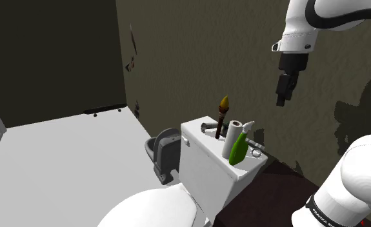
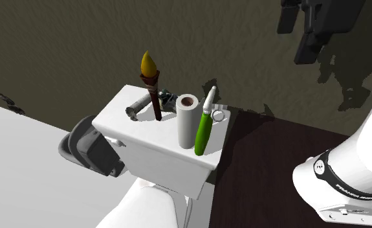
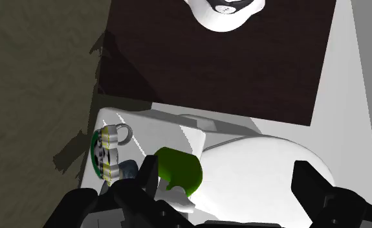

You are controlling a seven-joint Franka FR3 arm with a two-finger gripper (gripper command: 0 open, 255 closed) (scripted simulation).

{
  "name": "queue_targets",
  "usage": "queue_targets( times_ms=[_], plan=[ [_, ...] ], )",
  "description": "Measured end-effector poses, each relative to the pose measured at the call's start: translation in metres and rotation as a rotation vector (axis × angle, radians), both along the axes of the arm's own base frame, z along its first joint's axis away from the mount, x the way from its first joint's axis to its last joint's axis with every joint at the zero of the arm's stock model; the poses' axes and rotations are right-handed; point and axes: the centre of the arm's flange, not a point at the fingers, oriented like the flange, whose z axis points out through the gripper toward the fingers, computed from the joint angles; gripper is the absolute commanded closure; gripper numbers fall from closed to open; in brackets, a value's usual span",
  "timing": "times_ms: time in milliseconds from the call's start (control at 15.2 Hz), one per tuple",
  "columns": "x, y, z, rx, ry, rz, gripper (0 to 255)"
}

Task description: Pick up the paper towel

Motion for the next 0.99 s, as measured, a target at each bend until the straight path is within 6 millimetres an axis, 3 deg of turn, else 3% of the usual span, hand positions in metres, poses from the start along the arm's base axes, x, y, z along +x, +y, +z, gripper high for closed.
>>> queue_targets(
  times_ms=[132,264,990],
  plan=[
    [0.004,-0.001,-0.004,-0.001,-0.003,-0.002,0],
    [0.014,-0.001,-0.019,-0.004,-0.013,-0.008,0],
    [0.105,-0.016,-0.119,-0.027,-0.093,-0.051,0]
  ],
)
